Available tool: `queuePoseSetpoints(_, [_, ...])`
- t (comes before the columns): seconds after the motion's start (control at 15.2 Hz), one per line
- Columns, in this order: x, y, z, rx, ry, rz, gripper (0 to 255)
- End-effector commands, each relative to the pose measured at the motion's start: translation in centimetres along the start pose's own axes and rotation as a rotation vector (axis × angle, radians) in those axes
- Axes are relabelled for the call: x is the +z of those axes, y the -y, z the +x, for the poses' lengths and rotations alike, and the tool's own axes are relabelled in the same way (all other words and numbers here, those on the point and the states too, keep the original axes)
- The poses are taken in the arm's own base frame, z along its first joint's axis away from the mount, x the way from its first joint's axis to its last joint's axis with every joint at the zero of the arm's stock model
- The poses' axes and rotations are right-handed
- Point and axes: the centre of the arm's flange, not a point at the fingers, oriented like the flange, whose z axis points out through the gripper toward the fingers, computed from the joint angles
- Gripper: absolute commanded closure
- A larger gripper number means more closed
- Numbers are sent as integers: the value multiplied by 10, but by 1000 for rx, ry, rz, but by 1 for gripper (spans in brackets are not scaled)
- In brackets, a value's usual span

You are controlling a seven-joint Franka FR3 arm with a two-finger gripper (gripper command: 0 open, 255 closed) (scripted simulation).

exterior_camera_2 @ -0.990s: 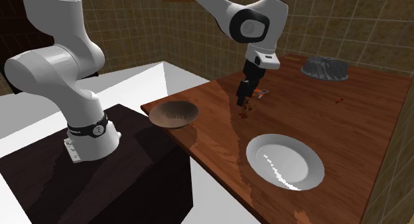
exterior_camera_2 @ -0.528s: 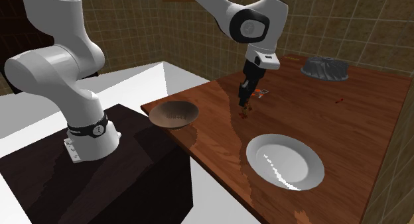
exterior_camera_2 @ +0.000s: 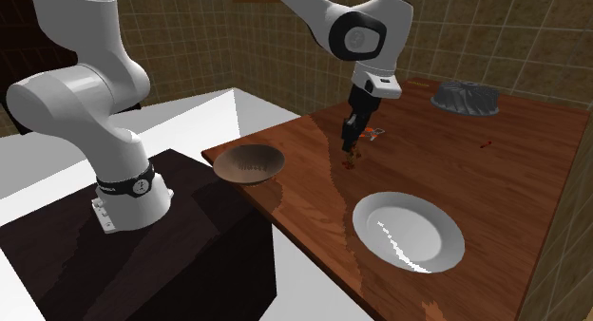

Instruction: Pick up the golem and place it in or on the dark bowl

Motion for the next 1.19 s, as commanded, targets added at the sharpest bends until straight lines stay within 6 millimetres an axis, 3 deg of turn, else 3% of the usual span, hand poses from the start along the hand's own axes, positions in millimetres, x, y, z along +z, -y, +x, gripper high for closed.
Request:
queuePoseSetpoints(0.0, [-8,-1,-2,0,0,0,255])
queuePoseSetpoints(1.12, [-97,-5,-16,0,0,0,255])
